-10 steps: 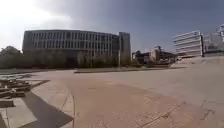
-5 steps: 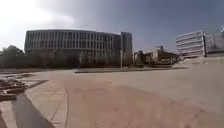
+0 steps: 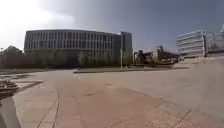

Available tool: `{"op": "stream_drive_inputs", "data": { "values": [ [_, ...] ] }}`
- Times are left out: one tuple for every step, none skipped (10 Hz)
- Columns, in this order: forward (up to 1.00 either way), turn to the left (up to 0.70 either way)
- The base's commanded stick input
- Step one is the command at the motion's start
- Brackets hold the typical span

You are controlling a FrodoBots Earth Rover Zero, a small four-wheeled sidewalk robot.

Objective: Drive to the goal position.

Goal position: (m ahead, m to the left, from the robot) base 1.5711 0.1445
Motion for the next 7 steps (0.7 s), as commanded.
{"op": "stream_drive_inputs", "data": {
  "values": [
    [0.70, 0.00],
    [0.70, 0.00],
    [0.70, 0.00],
    [0.70, 0.00],
    [0.70, 0.00],
    [0.70, 0.00],
    [0.70, 0.00]
  ]
}}
